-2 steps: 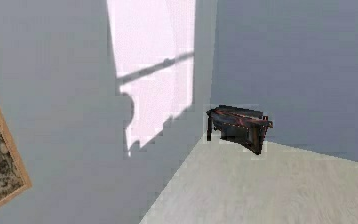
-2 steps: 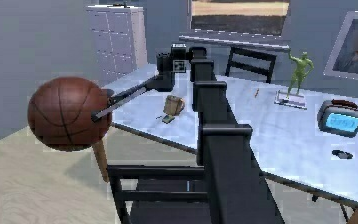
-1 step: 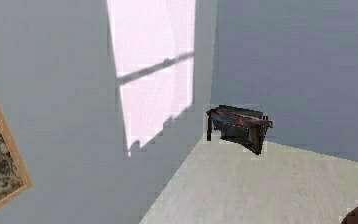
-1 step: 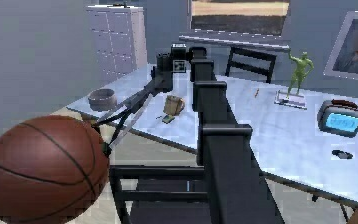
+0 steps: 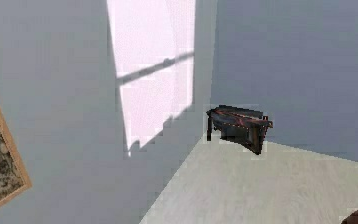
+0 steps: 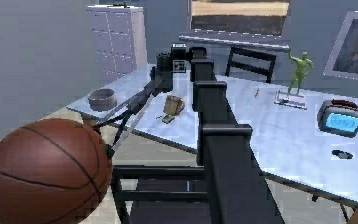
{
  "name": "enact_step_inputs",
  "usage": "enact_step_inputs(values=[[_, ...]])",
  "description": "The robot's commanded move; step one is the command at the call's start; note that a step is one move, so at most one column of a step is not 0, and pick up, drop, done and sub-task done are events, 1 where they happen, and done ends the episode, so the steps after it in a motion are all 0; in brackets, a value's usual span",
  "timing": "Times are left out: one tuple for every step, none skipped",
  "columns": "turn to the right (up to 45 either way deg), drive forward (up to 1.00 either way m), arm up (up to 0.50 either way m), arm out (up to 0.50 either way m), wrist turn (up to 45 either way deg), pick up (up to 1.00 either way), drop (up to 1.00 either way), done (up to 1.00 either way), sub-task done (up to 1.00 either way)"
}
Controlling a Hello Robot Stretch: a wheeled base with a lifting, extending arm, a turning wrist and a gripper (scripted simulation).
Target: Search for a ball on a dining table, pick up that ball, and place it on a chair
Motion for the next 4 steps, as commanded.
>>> enact_step_inputs(values=[[0.0, 0.00, 0.00, -0.40, 0.0, 0.00, 0.00, 0.00, 0.00], [45.0, 0.00, 0.00, 0.00, 0.0, 0.00, 0.00, 0.00, 0.00], [45.0, 0.00, 0.00, 0.00, 0.0, 0.00, 0.00, 0.00, 0.00], [45.0, 0.00, 0.00, 0.00, 0.0, 0.00, 0.00, 0.00, 0.00]])
